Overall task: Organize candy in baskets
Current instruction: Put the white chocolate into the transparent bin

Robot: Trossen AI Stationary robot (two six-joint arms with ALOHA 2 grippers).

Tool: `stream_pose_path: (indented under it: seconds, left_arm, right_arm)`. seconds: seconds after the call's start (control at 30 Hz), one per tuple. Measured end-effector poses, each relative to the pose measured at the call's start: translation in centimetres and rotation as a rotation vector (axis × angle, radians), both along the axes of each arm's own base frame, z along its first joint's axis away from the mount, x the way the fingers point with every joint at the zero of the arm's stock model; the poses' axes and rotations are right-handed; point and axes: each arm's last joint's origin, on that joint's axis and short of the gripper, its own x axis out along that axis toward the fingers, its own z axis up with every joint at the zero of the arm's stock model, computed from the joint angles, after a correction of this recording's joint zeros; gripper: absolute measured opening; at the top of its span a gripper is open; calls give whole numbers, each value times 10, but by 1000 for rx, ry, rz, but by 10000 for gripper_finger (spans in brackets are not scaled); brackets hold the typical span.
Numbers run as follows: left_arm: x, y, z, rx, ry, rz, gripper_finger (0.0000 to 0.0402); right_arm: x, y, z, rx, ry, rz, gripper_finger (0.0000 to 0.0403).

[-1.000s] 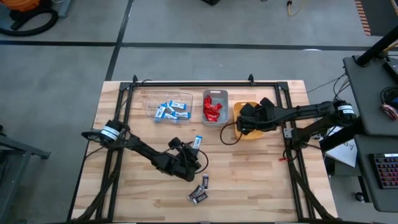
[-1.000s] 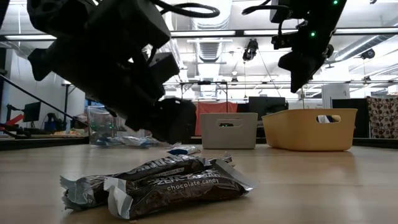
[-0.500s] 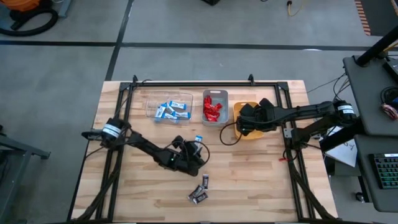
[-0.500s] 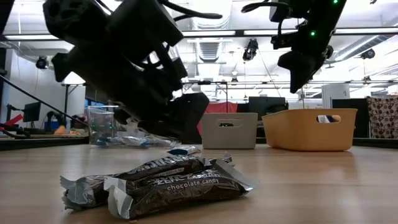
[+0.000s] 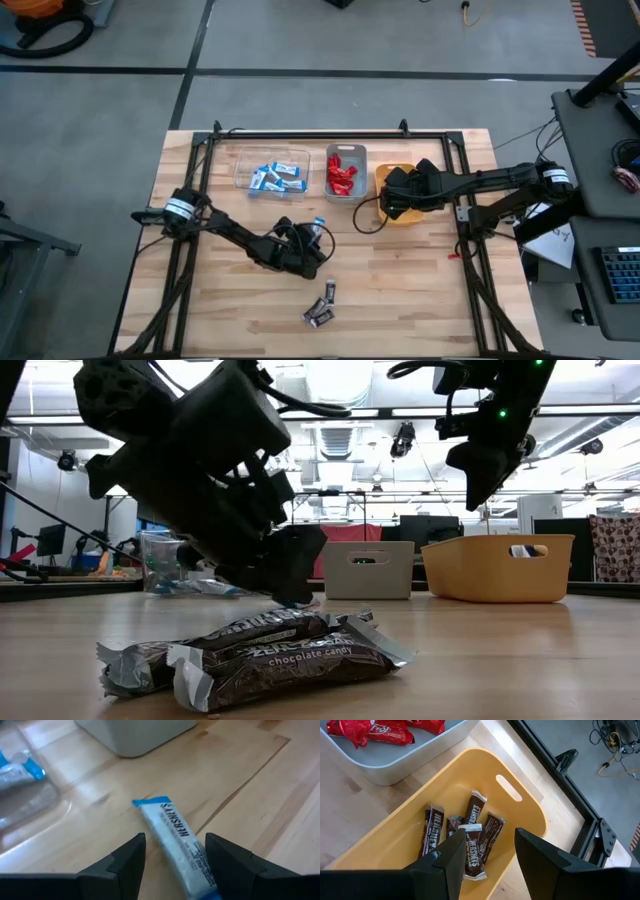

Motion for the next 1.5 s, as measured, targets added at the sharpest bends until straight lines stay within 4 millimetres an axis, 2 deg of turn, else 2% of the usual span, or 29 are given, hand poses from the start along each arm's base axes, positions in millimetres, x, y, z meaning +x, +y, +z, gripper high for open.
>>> stream_pose_path:
  seconds: [0.17, 0.27, 0.37, 0.6, 0.8, 1.03, 1.2, 1.37, 1.5]
  left_arm:
    - [-8, 0, -5, -23, -8, 13, 189]
    - [-10, -2, -6, -20, -2, 5, 173]
    - [-11, -5, -7, -17, 7, -7, 137]
    - [-14, -12, -8, -25, 18, -36, 17]
    - [-15, -15, -8, -23, 19, -44, 24]
    - [-17, -22, 0, -35, 16, -91, 6]
    - [-20, -30, 27, -33, -21, -156, 7]
    - [-30, -27, 76, 10, -54, -210, 7]
    - [-52, -15, 118, 71, -19, -241, 7]
  right_arm:
    - [0, 0, 0, 3, 0, 1, 162]
    - [0, 1, 0, 25, -1, 5, 162]
    - [0, 1, 0, 27, -1, 5, 162]
    - [0, 1, 0, 29, -1, 5, 162]
    - [0, 1, 0, 29, -3, 5, 162]
    - [0, 1, 0, 29, -2, 5, 162]
    - [0, 1, 0, 29, -2, 5, 162]
    - [0, 1, -1, 42, -3, 7, 162]
    - [0, 1, -1, 44, -4, 8, 162]
